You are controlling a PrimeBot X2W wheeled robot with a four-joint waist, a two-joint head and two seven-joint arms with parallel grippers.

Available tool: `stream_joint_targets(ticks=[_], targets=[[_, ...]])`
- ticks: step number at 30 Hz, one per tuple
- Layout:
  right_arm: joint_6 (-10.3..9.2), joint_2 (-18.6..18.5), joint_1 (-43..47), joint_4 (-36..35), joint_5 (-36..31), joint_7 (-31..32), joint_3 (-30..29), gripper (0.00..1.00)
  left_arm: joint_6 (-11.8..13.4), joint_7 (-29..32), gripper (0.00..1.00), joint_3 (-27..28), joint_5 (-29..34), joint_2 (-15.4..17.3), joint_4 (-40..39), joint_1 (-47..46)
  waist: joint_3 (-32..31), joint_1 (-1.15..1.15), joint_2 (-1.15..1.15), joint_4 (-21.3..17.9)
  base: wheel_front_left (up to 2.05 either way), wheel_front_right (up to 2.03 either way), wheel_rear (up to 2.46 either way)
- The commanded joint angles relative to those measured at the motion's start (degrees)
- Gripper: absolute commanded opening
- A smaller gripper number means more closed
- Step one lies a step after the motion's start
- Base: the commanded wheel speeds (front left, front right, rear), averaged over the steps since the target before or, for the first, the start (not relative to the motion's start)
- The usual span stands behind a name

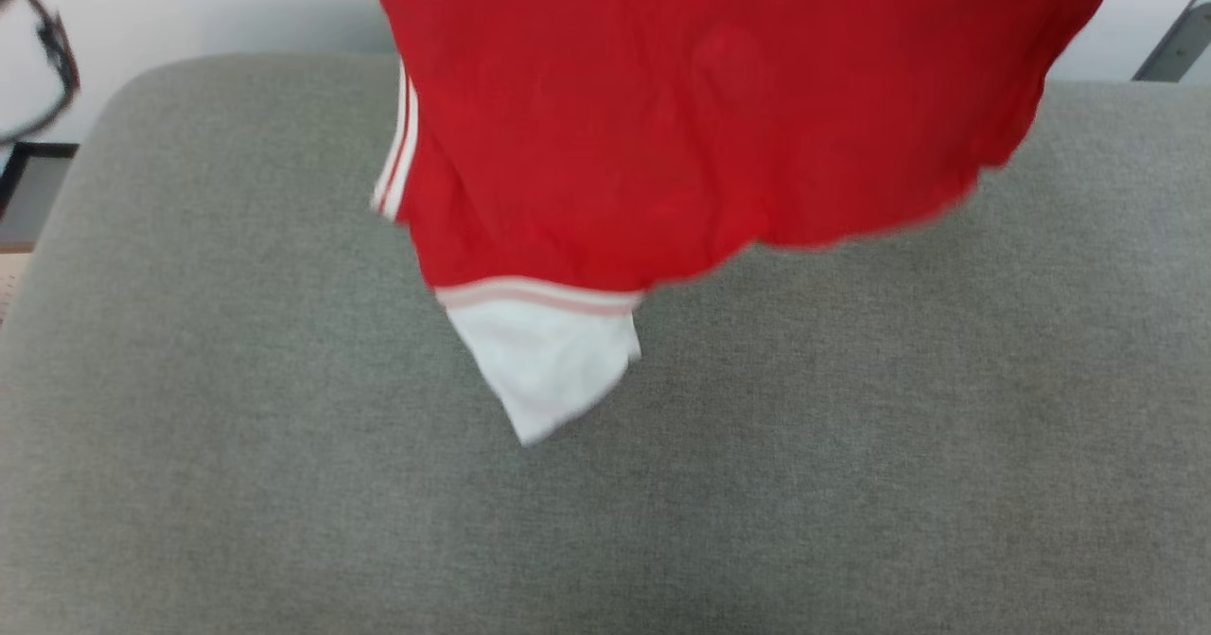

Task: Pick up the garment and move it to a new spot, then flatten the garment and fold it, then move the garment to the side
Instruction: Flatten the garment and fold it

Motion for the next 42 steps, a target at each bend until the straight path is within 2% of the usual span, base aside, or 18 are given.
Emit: stream_joint_targets(ticks=[1, 6, 11, 18, 20, 23, 28, 33, 38, 40, 42], targets=[[-0.09, 0.67, -0.39, 0.71, -0.83, -0.67, -0.47, 0.0, -0.26, -1.18, 0.0, 0.26, 0.52, -0.67, 1.49, -1.31, 0.65, 0.0, 0.0, -0.36, 0.0, 0.0, 0.0], [-0.09, 3.39, -3.21, 3.89, -4.09, -3.79, -2.74, 0.0, -2.14, -6.46, 0.0, 0.61, 2.64, -4.51, 8.61, -6.93, 2.89, 0.0, 0.0, -1.19, 0.0, 0.0, 0.0], [-0.09, 5.9, -7.6, 8.22, -9.55, -10.37, -4.7, 0.0, -3.18, -13.67, 0.0, 0.85, 5.59, -7.66, 15.33, -13.64, 7.25, 0.0, 0.0, -2.2, 0.0, 0.0, 0.0], [-0.09, 9.12, -15.86, 15.43, -20.73, -25.14, -8.87, 0.0, -2.73, -27.76, 0.0, 1.23, 10.68, -11.29, 23.11, -23.9, 15.73, 0.0, 0.0, -3.45, 0.0, 0.0, 0.0], [-0.09, 9.62, -18.22, 17.8, -25.12, -30.07, -10.79, 0.0, -3.28, -32.29, 0.0, 1.22, 11.82, -12.43, 24.5, -26.32, 17.98, 0.0, 0.0, -3.44, 0.0, 0.0, 0.0], [-0.09, 10.39, -20.58, 20.8, -31.72, -34.59, -14.32, 0.0, -3.76, -35.93, 0.0, 1.79, 13.41, -13.49, 25.85, -28.95, 20.71, 0.0, 0.0, -3.21, 0.0, 0.0, 0.0], [-0.09, 11.1, -20.27, 21.12, -41.77, -36.03, -20.61, 0.0, -3.98, -36.6, 0.0, 4.15, 16.88, -13.94, 23.34, -28.52, 23.94, 0.0, 0.0, -2.27, 0.0, 0.0, 0.0], [-0.09, 12.52, -16.25, 22.85, -45.8, -36.11, -23.38, 0.0, -4.9, -36.61, 0.0, 5.8, 17.66, -14.12, 23.84, -23.0, 24.01, 0.0, 0.0, -1.57, 0.0, 0.0, 0.0], [-0.09, 13.61, -12.09, 27.17, -46.17, -36.13, -23.3, 0.0, -6.35, -34.99, 0.0, 1.94, 15.74, -15.84, 27.68, -16.39, 21.99, 0.0, 0.0, -0.68, 0.0, 0.0, 0.0], [-0.09, 14.63, -9.89, 29.01, -44.37, -35.95, -22.51, 0.0, -6.31, -30.48, 0.0, -1.01, 12.8, -16.39, 26.38, -12.32, 20.75, 0.0, 0.0, -0.52, 0.0, 0.0, 0.0], [-0.09, 15.44, -7.57, 30.36, -42.88, -34.96, -20.66, 0.0, -6.3, -25.86, 0.0, -3.89, 8.76, -15.31, 23.18, -9.28, 19.29, 0.0, 0.0, -0.35, 0.0, 0.0, 0.0]])
